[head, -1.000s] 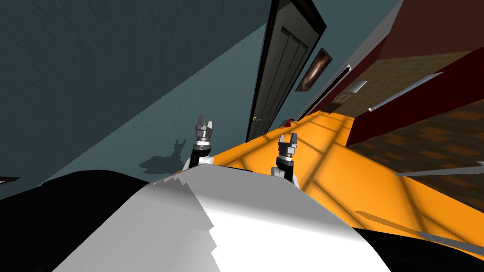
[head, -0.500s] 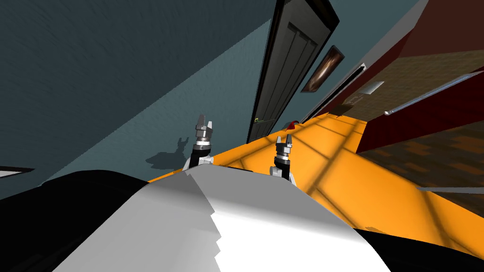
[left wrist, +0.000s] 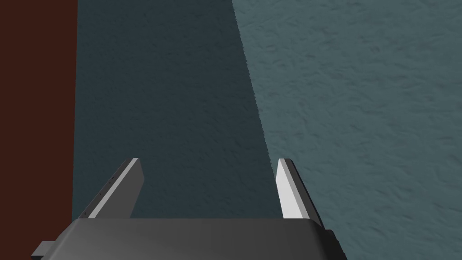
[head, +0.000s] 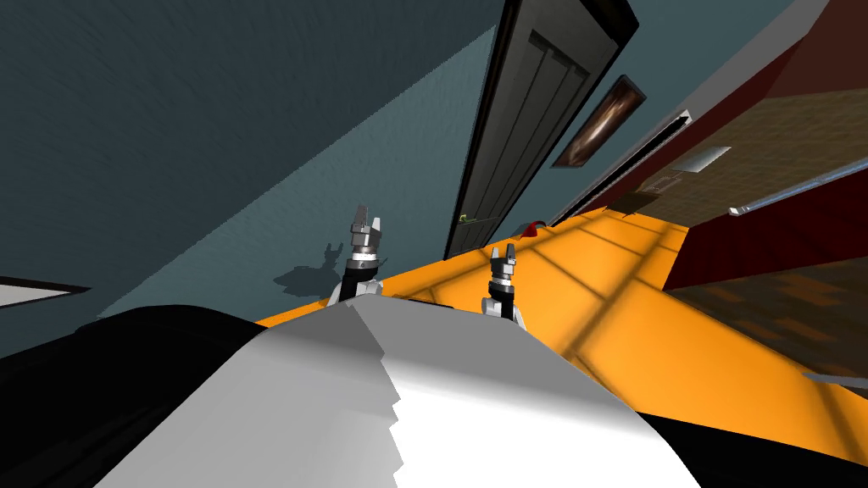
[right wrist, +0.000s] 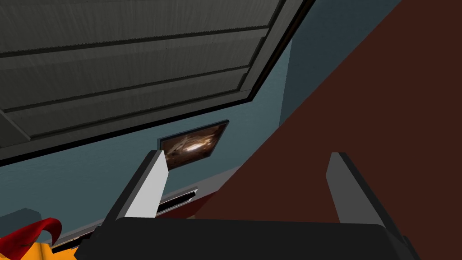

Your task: Pull the door open

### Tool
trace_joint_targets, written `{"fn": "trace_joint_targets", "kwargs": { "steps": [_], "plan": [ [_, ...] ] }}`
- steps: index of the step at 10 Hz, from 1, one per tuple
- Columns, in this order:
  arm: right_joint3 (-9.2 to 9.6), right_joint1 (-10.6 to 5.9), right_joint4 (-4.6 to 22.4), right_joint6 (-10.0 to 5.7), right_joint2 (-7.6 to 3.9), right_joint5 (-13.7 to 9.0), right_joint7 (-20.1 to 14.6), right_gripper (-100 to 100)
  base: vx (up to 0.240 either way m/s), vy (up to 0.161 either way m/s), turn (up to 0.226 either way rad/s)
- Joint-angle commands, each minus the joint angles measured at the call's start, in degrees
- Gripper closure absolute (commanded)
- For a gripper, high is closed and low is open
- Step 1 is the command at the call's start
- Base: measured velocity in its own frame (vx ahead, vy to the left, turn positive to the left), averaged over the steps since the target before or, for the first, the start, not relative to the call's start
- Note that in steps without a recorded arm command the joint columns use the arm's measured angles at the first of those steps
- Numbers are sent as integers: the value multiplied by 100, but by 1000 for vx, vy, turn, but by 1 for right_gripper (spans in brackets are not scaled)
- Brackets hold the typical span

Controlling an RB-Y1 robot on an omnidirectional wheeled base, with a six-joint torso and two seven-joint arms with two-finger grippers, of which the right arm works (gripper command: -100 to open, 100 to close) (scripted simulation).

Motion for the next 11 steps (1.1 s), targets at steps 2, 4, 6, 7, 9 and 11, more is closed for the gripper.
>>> {"fn": "trace_joint_targets", "kwargs": {
  "steps": [2, 4, 6, 7, 9, 11],
  "plan": [
    [5, -147, 377, -57, -35, -16, -16, -100, 85, -78, 127],
    [5, -281, 707, -108, -63, -31, -27, -100, 79, -82, 118],
    [4, -415, 1039, -159, -92, -45, -39, -100, 70, -91, 138],
    [4, -482, 1202, -185, -107, -53, -44, -100, 85, -82, 121],
    [3, -620, 1529, -237, -135, -68, -56, -100, 75, -94, 151],
    [2, -758, 1852, -290, -163, -83, -67, -100, 82, -92, 119]
  ]
}}
